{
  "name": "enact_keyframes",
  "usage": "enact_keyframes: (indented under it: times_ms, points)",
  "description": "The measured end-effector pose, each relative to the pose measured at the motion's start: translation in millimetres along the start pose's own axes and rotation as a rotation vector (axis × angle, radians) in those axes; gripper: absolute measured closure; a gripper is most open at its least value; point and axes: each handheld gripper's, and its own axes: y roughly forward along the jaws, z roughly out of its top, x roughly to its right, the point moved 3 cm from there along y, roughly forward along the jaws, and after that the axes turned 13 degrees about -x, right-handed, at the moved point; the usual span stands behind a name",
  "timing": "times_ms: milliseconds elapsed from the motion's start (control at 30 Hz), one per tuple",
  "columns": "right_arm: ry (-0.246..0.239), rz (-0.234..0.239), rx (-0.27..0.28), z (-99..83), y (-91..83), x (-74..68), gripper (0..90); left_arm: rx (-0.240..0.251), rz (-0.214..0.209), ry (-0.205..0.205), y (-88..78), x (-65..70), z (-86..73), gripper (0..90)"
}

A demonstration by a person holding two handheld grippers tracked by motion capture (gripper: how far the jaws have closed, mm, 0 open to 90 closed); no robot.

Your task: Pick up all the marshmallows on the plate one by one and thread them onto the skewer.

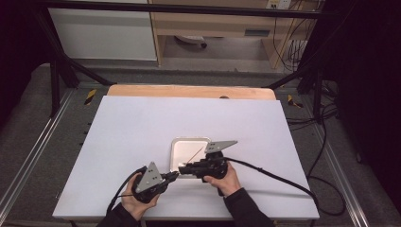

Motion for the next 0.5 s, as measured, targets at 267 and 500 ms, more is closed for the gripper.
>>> enact_keyframes:
  times_ms: [267, 500]
  points:
    - [0.0, -0.051, 0.009, 7.4, 0.9, -0.6, 72.0, 0.015, -0.028, -0.055, -2.0, -8.7, -7.0, 89.4]
    - [-0.015, -0.136, 0.065, 11.3, -18.1, -0.2, 44.9, 0.01, -0.045, -0.113, -2.9, -19.0, -12.3, 89.3]
